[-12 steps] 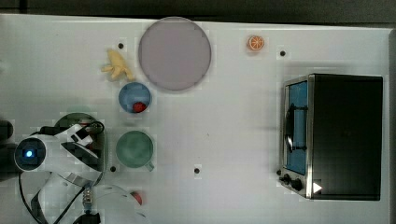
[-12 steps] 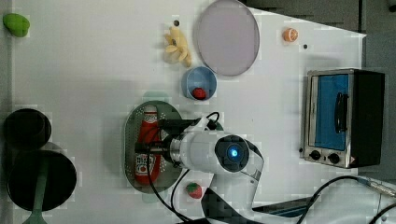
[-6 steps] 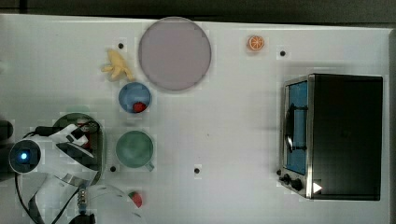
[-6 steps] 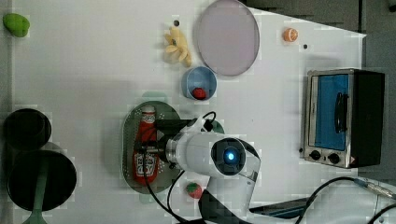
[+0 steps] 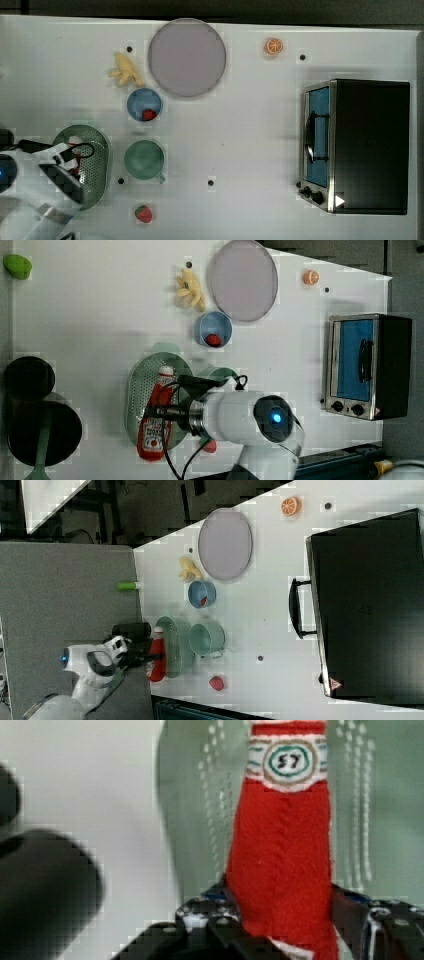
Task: Pick ketchup from strainer and place it on the table
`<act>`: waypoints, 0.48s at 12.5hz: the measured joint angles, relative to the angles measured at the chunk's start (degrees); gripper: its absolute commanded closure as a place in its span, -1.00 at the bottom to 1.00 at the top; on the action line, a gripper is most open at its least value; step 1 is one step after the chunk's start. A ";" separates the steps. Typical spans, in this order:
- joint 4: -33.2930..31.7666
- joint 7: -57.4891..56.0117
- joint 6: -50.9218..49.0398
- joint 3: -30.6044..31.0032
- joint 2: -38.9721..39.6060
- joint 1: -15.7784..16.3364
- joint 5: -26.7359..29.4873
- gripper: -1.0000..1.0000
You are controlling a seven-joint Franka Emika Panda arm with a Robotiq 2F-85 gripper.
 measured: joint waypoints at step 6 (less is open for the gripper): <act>14.32 -7.91 -20.63 7.25 -6.36 -5.00 6.40 -0.13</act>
